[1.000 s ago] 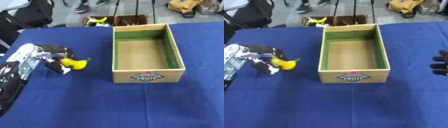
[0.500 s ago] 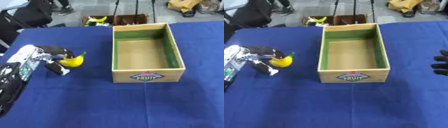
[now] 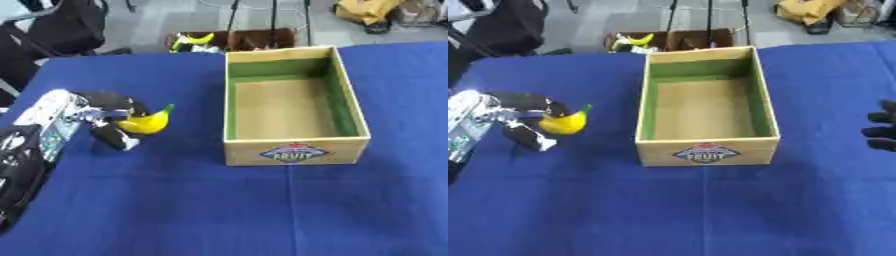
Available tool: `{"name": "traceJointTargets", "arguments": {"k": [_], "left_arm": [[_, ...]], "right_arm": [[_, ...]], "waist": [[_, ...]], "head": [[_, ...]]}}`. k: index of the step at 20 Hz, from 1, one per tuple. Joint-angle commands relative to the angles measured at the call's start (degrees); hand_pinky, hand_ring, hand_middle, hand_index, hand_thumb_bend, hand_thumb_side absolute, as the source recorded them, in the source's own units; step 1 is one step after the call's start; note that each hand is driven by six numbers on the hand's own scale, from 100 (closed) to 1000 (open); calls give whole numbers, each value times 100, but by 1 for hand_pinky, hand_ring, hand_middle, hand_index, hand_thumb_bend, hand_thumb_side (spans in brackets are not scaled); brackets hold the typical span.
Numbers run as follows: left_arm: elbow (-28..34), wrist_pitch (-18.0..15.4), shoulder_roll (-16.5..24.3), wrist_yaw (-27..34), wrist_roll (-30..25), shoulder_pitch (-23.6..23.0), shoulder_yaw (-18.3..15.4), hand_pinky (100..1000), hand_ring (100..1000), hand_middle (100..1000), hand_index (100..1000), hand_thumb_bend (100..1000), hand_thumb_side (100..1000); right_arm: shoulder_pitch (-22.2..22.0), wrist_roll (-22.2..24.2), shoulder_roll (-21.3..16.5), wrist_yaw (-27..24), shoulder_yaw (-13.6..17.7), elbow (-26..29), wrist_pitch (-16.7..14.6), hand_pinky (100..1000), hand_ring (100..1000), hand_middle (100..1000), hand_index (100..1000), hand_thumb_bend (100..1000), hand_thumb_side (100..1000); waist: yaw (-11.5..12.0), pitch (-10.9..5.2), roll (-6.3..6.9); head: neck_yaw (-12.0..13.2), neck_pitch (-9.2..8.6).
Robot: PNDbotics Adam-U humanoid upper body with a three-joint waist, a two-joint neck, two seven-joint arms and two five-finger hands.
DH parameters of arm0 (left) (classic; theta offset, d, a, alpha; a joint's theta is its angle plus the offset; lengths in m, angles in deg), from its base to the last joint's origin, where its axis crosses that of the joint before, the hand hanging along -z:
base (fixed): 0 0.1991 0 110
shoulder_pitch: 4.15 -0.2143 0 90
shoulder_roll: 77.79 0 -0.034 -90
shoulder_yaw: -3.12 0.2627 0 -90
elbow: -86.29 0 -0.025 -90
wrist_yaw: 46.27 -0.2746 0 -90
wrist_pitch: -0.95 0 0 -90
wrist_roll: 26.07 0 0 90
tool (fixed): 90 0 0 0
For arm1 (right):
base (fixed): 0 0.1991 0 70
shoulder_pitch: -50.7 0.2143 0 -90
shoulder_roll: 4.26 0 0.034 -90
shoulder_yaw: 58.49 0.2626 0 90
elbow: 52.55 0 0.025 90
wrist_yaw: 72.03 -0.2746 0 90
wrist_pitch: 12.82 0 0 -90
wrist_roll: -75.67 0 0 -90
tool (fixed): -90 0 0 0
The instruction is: Pick up objects on the table and place them in the box.
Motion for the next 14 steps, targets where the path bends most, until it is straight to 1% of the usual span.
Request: {"name": "traceJointTargets", "arguments": {"k": [1, 2, 3, 4, 8, 11, 12, 14], "left_arm": [[116, -27, 140, -101, 176, 76, -23, 617, 842, 867, 932, 251, 597], [144, -42, 147, -142, 240, 85, -26, 625, 843, 867, 937, 302, 610], [171, -55, 156, -185, 304, 94, -29, 642, 846, 857, 936, 380, 635], [204, -68, 165, -237, 379, 102, -33, 643, 846, 852, 933, 393, 640], [263, -85, 184, -427, 627, 113, -39, 639, 843, 839, 918, 393, 637], [265, -99, 188, -515, 716, 118, -36, 640, 842, 845, 923, 404, 640], [273, -101, 194, -540, 735, 123, -33, 644, 848, 859, 933, 410, 639], [298, -102, 204, -588, 771, 133, -33, 642, 844, 854, 926, 408, 637]], "right_arm": [[23, 26, -72, -20, 31, 116, -9, 693, 700, 715, 866, 100, 1000], [20, 32, -72, -19, 30, 115, -10, 693, 700, 716, 866, 100, 1000], [17, 37, -72, -19, 29, 114, -10, 693, 700, 715, 866, 100, 1000], [12, 40, -72, -19, 30, 113, -10, 693, 700, 716, 866, 100, 1000], [0, 51, -77, -18, 30, 106, -12, 694, 701, 715, 866, 100, 1000], [-10, 60, -77, -17, 32, 96, -10, 694, 701, 715, 866, 100, 1000], [-14, 63, -77, -17, 32, 94, -10, 694, 701, 715, 866, 100, 1000], [-20, 70, -77, -18, 31, 90, -12, 694, 701, 715, 866, 100, 1000]], "waist": [[13, -95, -16], [16, -97, -15], [19, -99, -15], [21, -101, -15], [25, -108, -12], [30, -117, -9], [33, -121, -8], [41, -129, -8]], "head": [[7, -34], [5, -30], [3, -26], [2, -22], [1, -6], [-6, 7], [-5, 16], [-6, 30]]}}
